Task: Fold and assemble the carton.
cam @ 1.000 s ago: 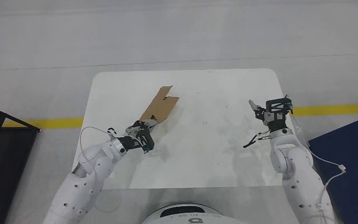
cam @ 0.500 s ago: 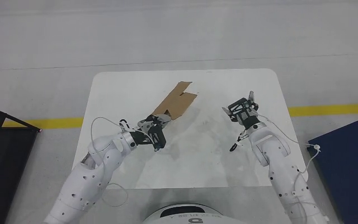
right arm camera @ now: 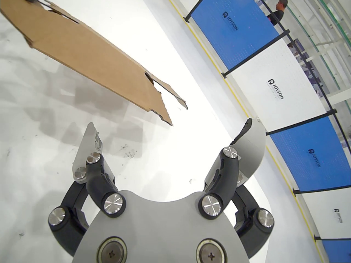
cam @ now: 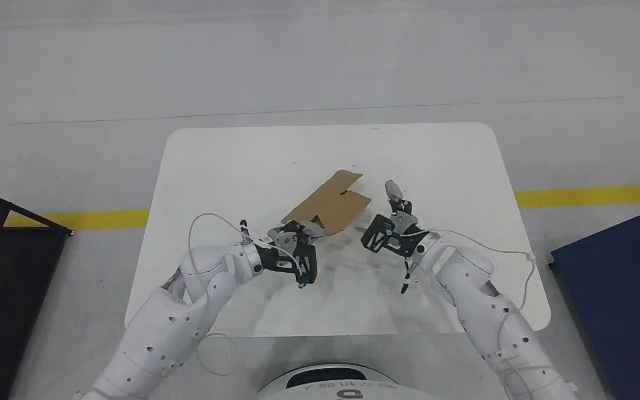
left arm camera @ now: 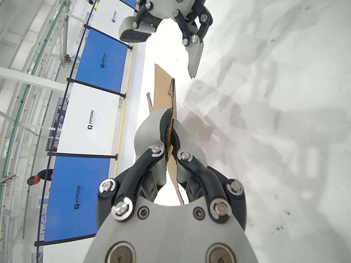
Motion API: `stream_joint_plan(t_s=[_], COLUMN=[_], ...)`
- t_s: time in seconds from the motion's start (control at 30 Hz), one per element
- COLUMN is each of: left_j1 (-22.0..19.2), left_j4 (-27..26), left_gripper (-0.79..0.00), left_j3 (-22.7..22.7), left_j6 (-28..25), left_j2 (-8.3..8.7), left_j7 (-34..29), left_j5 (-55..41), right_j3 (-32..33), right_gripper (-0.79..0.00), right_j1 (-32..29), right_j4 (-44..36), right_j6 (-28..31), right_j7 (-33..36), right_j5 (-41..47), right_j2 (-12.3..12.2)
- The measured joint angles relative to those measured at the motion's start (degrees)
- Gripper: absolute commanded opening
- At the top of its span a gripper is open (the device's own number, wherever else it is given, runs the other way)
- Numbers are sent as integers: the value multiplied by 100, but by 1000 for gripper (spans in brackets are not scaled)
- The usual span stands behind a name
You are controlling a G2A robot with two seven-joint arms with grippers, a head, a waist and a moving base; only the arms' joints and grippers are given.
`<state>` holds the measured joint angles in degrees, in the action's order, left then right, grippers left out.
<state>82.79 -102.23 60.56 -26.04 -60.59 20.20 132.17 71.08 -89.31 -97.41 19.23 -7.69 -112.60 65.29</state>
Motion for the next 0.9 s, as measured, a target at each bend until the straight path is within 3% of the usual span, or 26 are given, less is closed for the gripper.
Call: stream_joint_plan(t_s=[0.07,0.17,0.43,0.47,0.5,0.6,0.63,0.67,0.9], left_j1=[-31,-42,-84,-93,-108,-149,-159,-166,8], left_j4=[-16,-54,-119,-120,-123,-121,-124,-130,-383], left_gripper=[-785,-785,-785,-785,-785,-785,-52,0,0], left_j3=[-46,-84,-198,-208,-225,-251,-247,-231,299], left_j6=[-31,-66,-272,-278,-297,-347,-351,-339,296], left_j2=[-1,4,31,31,34,41,42,43,75], left_j7=[-30,-43,-5,-3,7,40,45,45,-196], left_j5=[60,114,312,318,333,368,359,324,-155], right_j3=[-19,-37,-196,-212,-232,-258,-255,-245,7], right_gripper=[-391,-468,-563,-597,-754,-785,-785,-785,-785], right_j1=[10,29,7,3,2,-17,-30,-45,-127], right_j4=[28,63,-2,-14,-24,-43,-51,-61,-84], right_j6=[-24,12,354,380,401,412,433,455,327], right_j7=[-73,-128,-190,-187,-174,-137,-151,-174,-342], right_j5=[-29,-100,-458,-502,-563,-670,-698,-731,-366], right_j2=[-1,-10,-47,-51,-56,-67,-74,-83,-109])
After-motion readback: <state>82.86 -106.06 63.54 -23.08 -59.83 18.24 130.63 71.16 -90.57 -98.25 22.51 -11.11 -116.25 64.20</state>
